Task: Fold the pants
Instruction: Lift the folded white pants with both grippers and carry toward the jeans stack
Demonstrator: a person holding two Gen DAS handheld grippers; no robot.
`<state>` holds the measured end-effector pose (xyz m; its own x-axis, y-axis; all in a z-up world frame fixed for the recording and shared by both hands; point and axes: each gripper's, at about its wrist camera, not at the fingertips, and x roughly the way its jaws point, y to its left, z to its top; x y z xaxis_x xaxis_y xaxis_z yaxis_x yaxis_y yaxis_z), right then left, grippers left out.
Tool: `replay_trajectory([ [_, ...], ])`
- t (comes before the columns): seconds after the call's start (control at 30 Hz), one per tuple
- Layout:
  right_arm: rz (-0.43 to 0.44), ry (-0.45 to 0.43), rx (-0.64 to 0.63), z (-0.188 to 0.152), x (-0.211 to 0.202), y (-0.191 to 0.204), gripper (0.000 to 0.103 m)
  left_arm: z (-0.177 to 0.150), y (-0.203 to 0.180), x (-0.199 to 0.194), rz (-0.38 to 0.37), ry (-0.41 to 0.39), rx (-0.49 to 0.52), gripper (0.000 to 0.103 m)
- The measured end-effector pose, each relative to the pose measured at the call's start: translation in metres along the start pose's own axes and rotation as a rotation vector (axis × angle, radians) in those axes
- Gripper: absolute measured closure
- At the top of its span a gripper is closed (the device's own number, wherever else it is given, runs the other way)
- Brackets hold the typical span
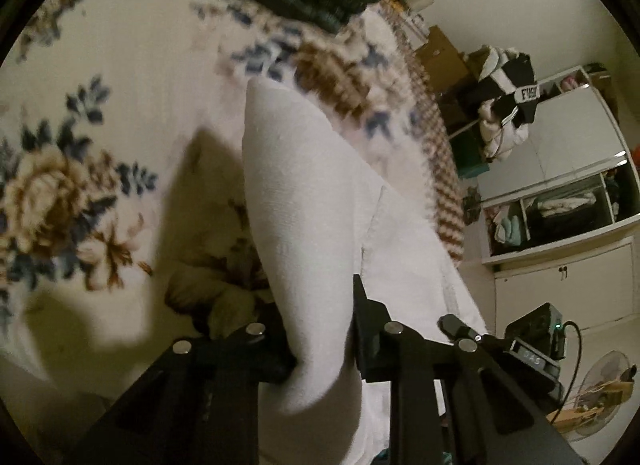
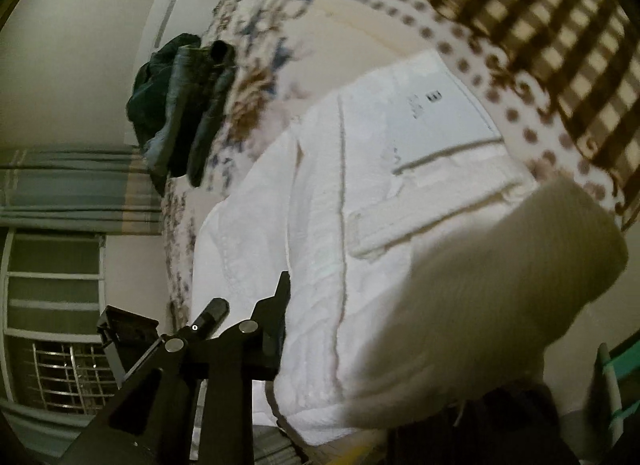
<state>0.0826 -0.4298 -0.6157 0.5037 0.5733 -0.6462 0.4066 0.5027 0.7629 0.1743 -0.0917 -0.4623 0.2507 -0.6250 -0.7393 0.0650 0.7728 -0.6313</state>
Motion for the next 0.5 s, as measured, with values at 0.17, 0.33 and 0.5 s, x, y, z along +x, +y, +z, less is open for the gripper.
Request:
replay_trajectory([
  [0.17, 0.034, 0.013, -0.061, 0.007, -0.027, 0.056, 0.077, 0.027, -0.029, -0.053, 0.004, -0.033, 0.012, 0.083],
  [0.33, 0.064, 0.010, -0.124, 0.025, -0.040, 0.127, 0.077, 0.071, -0.051, -0.090, 0.004, -0.087, 0.013, 0.083],
  [0.5, 0.088, -0.029, -0.181, 0.064, -0.037, 0.212, 0.077, 0.149, -0.065, -0.115, -0.018, -0.153, 0.017, 0.083],
])
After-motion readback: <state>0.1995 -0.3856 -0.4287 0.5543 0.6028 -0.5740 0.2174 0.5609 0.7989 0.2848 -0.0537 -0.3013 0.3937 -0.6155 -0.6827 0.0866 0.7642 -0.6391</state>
